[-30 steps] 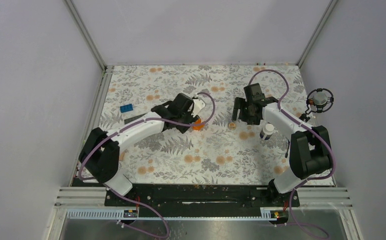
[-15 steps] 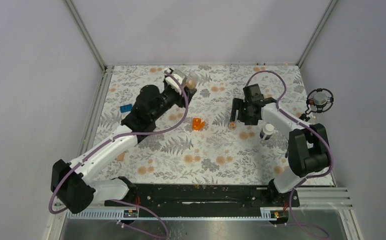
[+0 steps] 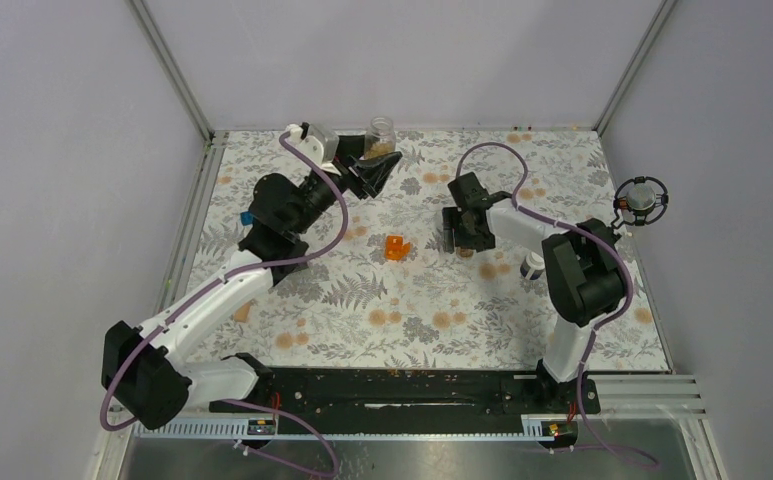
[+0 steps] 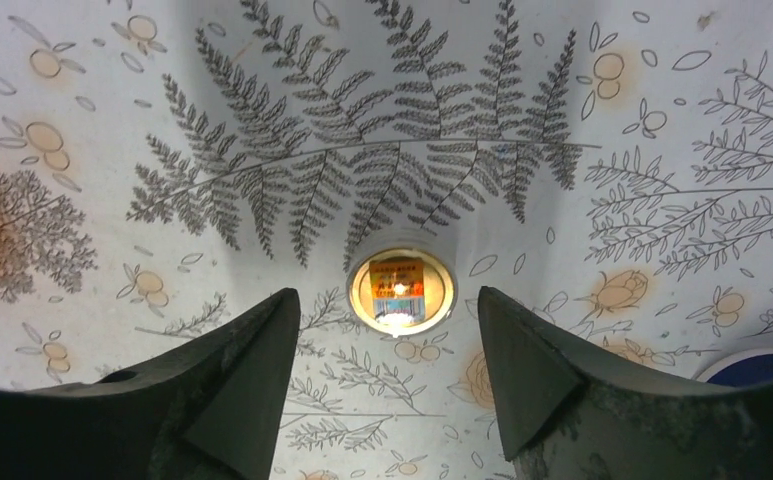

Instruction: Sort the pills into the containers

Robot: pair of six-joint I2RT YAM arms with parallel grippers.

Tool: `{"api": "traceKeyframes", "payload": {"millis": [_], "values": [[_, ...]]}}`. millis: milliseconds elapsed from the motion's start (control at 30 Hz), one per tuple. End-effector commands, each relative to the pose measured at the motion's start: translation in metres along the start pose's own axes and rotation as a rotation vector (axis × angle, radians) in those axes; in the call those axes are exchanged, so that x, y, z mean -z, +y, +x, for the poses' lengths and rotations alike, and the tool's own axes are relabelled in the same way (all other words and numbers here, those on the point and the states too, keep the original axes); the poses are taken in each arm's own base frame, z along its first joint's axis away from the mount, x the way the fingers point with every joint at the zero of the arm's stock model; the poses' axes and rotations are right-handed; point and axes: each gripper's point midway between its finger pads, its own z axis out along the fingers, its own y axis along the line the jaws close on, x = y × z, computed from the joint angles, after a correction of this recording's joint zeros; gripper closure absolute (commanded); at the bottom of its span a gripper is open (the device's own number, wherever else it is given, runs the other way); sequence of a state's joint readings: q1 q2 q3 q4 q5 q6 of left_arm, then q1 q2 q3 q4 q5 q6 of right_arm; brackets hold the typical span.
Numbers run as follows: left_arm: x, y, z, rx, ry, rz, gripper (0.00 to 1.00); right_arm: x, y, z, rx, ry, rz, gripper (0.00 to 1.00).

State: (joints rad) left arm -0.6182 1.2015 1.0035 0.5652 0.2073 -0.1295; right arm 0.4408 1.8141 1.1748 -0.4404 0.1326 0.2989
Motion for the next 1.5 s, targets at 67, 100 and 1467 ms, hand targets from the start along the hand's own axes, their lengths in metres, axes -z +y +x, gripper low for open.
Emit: {"api": "traceKeyframes", "payload": {"millis": [67,100,1467], "values": [[0.000,-0.018,-0.017,0.056,-0.065,0.151,1.00,-0.003,-0.007,-0.013,0.012,-0.008,0.066,0.31],[0.001,-0.019,-0.015,0.060,-0.058,0.163,1.00,-0.004,-0.007,-0.013,0.012,-0.004,0.067,0.32],[0.030,-0.019,0.094,0.006,0.291,0.248,1.00,-0.012,-0.004,-0.004,-0.070,0.065,0.031,0.40]]}}
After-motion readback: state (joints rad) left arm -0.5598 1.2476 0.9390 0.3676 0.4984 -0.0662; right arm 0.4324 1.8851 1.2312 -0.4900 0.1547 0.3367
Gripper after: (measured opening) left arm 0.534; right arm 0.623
